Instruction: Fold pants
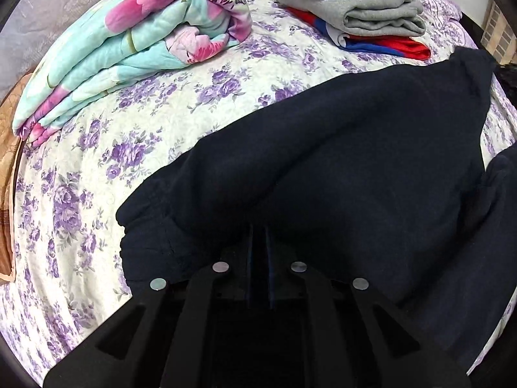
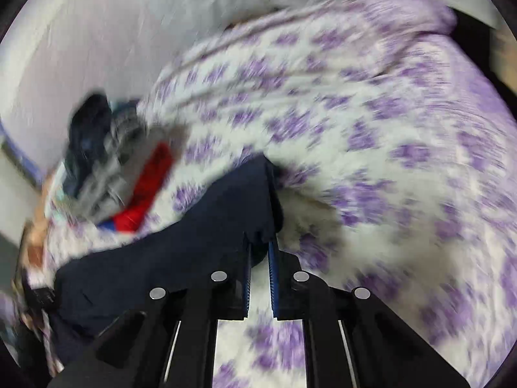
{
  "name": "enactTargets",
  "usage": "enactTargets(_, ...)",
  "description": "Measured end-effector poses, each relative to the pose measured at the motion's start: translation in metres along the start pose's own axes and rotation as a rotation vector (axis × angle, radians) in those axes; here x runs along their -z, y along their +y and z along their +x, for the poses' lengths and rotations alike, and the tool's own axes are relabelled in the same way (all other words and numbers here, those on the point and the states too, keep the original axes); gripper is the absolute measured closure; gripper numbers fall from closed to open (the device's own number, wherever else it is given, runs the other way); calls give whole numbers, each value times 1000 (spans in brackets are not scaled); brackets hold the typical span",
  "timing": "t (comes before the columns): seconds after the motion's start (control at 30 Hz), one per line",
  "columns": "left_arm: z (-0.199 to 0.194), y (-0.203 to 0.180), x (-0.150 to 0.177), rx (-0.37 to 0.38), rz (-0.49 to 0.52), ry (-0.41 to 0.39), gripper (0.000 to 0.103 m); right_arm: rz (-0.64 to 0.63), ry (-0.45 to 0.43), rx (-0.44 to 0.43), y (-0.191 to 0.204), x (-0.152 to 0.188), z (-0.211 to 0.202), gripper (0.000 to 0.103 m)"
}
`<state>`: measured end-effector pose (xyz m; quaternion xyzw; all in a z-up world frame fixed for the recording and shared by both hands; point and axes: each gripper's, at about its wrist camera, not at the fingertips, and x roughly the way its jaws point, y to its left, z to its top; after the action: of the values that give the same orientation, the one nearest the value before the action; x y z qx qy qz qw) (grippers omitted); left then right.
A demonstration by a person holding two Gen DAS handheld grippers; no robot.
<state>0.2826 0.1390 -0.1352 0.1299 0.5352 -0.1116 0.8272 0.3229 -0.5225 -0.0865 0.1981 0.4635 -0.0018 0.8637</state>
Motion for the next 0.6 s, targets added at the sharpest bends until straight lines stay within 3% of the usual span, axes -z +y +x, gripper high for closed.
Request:
enactTargets(0.1,1,-1,0,-4,15,0,95,42,99,88,-10,25,-4,94)
enactTargets(0.23,4,-1,-1,7,23,3,96,114,247,182,-40,60,51,92)
enactTargets(0.27,5,1,-2,15,22,5,96,122,242,186,-42,65,59,91)
enactTargets(0.3,5,2,-3,18,22,8,96,107,205,198,-38,64,57,87)
enactTargets(0.37,3,3,-4,25,17,16,96,76,242,275,-28,60,55,73)
enactTargets(0.4,0,3,-5,17,22,19,95,62,253,330,-21,58,49,52)
enactTargets(0.43,-5,3,-5,5,34,15,93,30,242,373,-8,56,37,50)
enactTargets(0.47,-18,4,-5,-8,57,-15,87,-8,214,390,7,54,23,50)
enactTargets(0.53,-45,13,-7,-29,79,-86,60,-86,129,372,43,56,-13,40)
enactTargets(0.57,-54,19,-9,-50,85,-116,35,-114,87,338,60,61,-30,35)
enactTargets(0.6,-67,27,-12,-72,95,-158,24,-150,30,273,85,70,-50,28)
